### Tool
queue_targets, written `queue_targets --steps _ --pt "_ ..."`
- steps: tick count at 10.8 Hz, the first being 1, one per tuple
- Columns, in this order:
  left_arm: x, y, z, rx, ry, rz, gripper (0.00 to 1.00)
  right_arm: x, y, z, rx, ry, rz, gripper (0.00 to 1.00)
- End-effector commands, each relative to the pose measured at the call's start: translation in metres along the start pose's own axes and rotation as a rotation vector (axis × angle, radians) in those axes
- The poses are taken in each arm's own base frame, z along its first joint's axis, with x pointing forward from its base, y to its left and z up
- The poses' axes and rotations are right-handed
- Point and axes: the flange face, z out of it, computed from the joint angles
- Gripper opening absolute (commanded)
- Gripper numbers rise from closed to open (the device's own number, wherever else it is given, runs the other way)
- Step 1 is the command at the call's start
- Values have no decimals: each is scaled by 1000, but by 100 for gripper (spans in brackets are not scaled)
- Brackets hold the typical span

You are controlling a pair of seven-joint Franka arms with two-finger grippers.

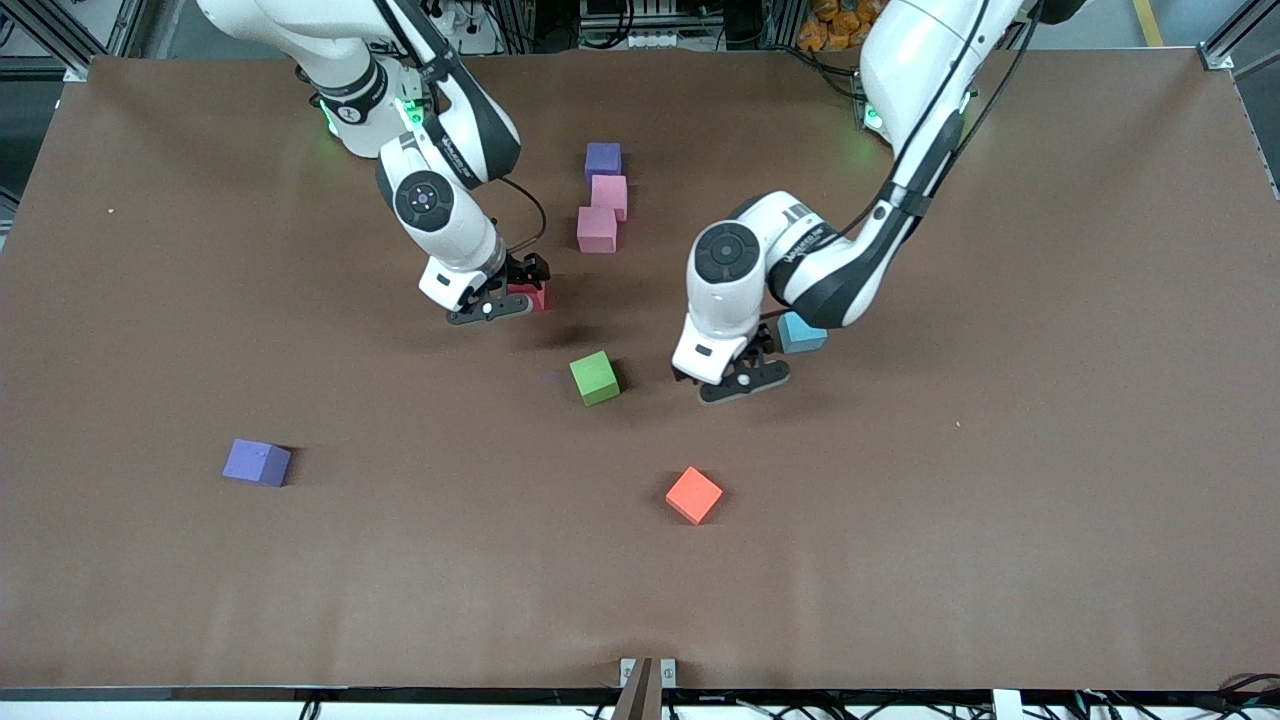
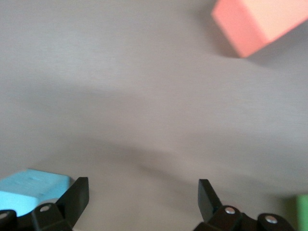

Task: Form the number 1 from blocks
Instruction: 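Place the red cube after pink with the right gripper while the left gripper grasps cyan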

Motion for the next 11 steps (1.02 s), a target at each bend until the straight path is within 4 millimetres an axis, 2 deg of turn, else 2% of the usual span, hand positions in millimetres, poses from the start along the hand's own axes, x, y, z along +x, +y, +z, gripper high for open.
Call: queue_targets --steps 1,3,5,7,9,11 --pt "-19 -46 -5 38 19 82 100 -6 -10 8 4 -5 33 100" --pt "-22 -84 -3 6 40 124 100 -8 -9 14 0 -12 32 100" --pt "-18 -102 7 15 28 138 100 -11 -14 22 -7 -22 21 93" --pt "-11 -119 18 31 8 145 100 -11 -15 26 -8 -15 18 73" --pt "-16 -124 29 41 -10 152 100 -10 -13 26 -7 -16 22 48" --pt "-20 -126 36 33 -14 156 100 -10 -20 21 -2 -6 110 46"
